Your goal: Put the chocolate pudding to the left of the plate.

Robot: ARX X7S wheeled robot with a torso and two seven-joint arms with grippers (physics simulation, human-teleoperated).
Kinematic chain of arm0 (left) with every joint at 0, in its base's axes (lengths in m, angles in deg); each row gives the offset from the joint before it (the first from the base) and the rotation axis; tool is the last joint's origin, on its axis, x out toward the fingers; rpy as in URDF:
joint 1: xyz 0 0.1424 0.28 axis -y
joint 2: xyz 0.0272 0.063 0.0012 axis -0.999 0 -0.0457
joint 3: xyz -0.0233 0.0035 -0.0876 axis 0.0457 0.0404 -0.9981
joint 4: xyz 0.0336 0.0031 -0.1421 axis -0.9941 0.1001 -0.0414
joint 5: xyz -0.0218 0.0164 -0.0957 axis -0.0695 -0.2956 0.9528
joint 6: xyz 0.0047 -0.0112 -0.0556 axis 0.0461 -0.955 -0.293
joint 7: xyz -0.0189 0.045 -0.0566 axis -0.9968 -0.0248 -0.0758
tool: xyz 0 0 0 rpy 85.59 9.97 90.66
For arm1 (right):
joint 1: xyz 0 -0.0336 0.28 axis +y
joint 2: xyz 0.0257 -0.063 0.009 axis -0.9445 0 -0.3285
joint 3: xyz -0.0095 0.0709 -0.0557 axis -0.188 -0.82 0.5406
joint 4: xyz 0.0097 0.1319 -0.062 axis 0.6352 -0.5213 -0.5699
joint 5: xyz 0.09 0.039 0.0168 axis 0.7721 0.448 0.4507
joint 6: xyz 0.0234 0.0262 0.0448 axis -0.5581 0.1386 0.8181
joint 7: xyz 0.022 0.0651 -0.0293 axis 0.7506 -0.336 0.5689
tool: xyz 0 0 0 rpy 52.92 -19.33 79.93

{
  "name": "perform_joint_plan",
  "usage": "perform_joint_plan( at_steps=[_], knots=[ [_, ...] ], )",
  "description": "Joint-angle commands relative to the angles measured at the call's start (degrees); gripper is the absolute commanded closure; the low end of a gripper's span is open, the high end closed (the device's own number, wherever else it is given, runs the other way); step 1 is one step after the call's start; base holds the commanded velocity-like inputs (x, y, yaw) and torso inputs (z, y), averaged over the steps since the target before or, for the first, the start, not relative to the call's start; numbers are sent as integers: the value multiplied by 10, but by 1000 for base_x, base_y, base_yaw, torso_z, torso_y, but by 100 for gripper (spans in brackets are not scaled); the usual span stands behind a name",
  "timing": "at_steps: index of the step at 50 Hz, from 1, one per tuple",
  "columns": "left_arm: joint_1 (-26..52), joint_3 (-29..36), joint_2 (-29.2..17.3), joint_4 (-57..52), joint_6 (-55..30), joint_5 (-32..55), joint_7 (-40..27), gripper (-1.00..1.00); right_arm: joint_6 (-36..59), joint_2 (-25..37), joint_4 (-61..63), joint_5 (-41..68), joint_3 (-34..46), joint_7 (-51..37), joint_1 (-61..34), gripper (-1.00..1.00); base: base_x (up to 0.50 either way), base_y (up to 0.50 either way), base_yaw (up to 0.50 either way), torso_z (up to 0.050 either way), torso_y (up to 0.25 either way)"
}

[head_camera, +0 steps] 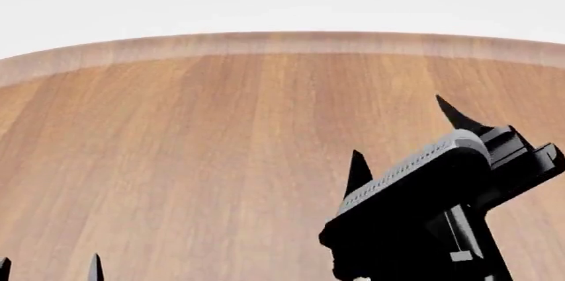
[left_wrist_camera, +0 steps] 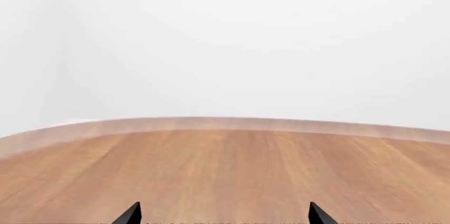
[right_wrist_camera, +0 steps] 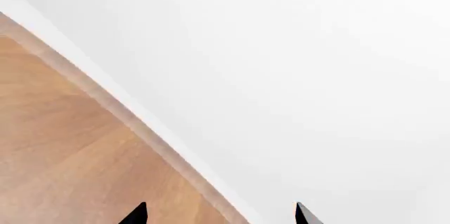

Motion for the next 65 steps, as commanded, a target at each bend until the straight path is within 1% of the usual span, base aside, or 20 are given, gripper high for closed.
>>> perform_joint_plan(
  at_steps=[1, 2, 6, 8, 11, 15, 19, 21, 25, 29, 34, 41, 47, 53, 55, 56, 63, 65],
  knots=[
    [0, 5, -5, -3, -4, 8, 4, -100, 210, 0, 17, -165, 0, 298, -18, -100, 0, 0, 0, 0, 0],
    [1, 5, -5, -3, -5, 9, 4, -100, 229, -4, 24, -158, -7, 316, -11, -100, 0, 0, 0, 0, 0],
    [1, 6, -6, -8, -8, 7, 0, -100, 247, -3, 31, -160, -13, 337, 12, -100, 0, 0, 0, 0, 0],
    [3, 8, -5, -2, -8, 5, 0, -100, 255, -10, 38, -157, -25, 376, 23, -100, 0, 0, 0, 0, 0],
    [3, 12, -5, -2, -8, 4, 0, -100, 244, -3, 52, -170, -1, 384, 49, -100, 0, 0, 0, 0, 0],
    [7, 14, -4, 4, -9, 3, 0, -100, 231, -11, 65, -156, 0, 417, 77, -100, 0, 0, 0, 0, 0],
    [11, 15, -4, 14, -5, 3, 1, -100, 228, -11, 75, -152, 3, 449, 83, -100, 0, 0, 0, 0, 0],
    [14, 16, -3, 23, 0, 4, 3, -100, 236, -9, 79, -166, 15, 479, 85, -100, 0, 0, 0, 0, 0],
    [14, 18, -4, 20, -2, 4, 3, -100, 202, -21, 77, -195, 20, 514, 112, -100, 0, 0, 0, 0, 0],
    [14, 18, -5, 21, -1, 5, 3, -100, 135, -59, 52, -151, -37, 503, 152, -100, 0, 0, 0, 0, 0],
    [13, 19, -7, 14, -7, 5, -1, -100, 88, -73, 18, -113, -72, 493, 183, -100, 0, 0, 0, 0, 0],
    [10, 22, -9, 10, -7, 4, -3, -100, 81, -72, 25, -111, -78, 491, 197, -100, 0, 0, 0, 0, 0],
    [11, 24, -9, 10, -8, 4, -5, -100, 54, -66, 18, -92, -91, 492, 226, -100, 0, 0, 0, 0, 0],
    [12, 28, -10, 11, -9, 3, -5, -100, 15, -64, 13, -76, -99, 483, 257, -100, 0, 0, 0, 0, 0],
    [11, 30, -9, 12, -7, 1, -6, -100, -11, -63, 6, -63, -107, 475, 273, -100, 0, 0, 0, 0, 0],
    [11, 31, -10, 13, -6, 0, -5, -100, -29, -70, -3, -43, -123, 475, 282, -100, 0, 0, 0, 0, 0],
    [14, 31, -11, 16, -6, 2, -7, -100, -39, -58, -21, -29, -133, 480, 289, -100, 0, 0, 0, 0, 0],
    [14, 32, -11, 16, -6, 1, -7, -100, -58, -55, -29, -22, -139, 475, 298, -100, 0, 0, 0, 0, 0]
  ],
)
